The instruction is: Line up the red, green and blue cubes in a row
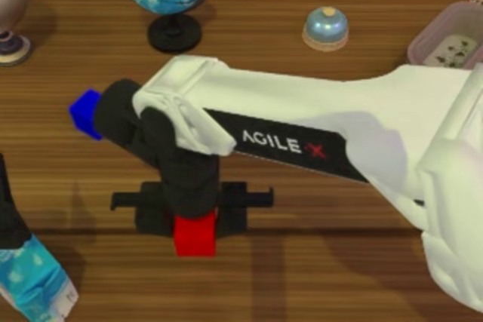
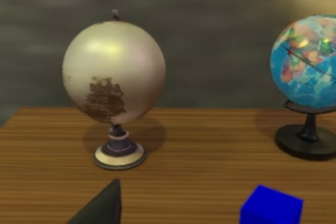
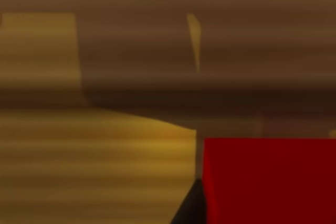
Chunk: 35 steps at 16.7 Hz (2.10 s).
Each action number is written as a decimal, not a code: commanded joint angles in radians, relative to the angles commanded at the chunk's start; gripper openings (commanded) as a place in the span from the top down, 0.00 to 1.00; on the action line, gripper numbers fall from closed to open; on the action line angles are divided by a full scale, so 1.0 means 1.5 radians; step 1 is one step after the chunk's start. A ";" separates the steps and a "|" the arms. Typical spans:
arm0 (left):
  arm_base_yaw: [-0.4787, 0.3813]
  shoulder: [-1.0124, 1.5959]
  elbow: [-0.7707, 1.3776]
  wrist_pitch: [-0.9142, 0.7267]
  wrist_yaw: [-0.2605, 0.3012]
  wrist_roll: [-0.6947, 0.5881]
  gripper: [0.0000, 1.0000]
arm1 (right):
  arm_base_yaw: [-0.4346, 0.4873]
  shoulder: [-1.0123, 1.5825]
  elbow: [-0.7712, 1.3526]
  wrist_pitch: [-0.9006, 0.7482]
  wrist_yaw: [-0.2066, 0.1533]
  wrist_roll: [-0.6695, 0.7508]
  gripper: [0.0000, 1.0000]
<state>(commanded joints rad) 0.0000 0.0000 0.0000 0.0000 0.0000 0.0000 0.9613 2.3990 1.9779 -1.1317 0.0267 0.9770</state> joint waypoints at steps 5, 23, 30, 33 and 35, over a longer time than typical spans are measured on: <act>0.000 0.000 0.000 0.000 0.000 0.000 0.00 | 0.001 0.001 -0.004 0.005 0.000 0.000 0.92; 0.000 0.000 0.000 0.000 0.000 0.000 0.00 | 0.001 0.001 -0.004 0.005 0.000 0.000 0.00; 0.000 0.000 0.000 0.000 0.000 0.000 0.00 | 0.002 -0.003 0.044 -0.045 0.000 0.002 0.00; 0.000 0.000 0.000 0.000 0.000 0.000 0.00 | 0.005 -0.011 0.111 -0.129 0.000 0.002 0.00; 0.000 0.000 0.000 0.000 0.000 0.000 0.00 | 0.007 -0.016 0.142 -0.161 0.000 0.002 0.00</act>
<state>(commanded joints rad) 0.0000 0.0000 0.0000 0.0000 0.0000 0.0000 0.9711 2.3746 2.1908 -1.3728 0.0265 0.9796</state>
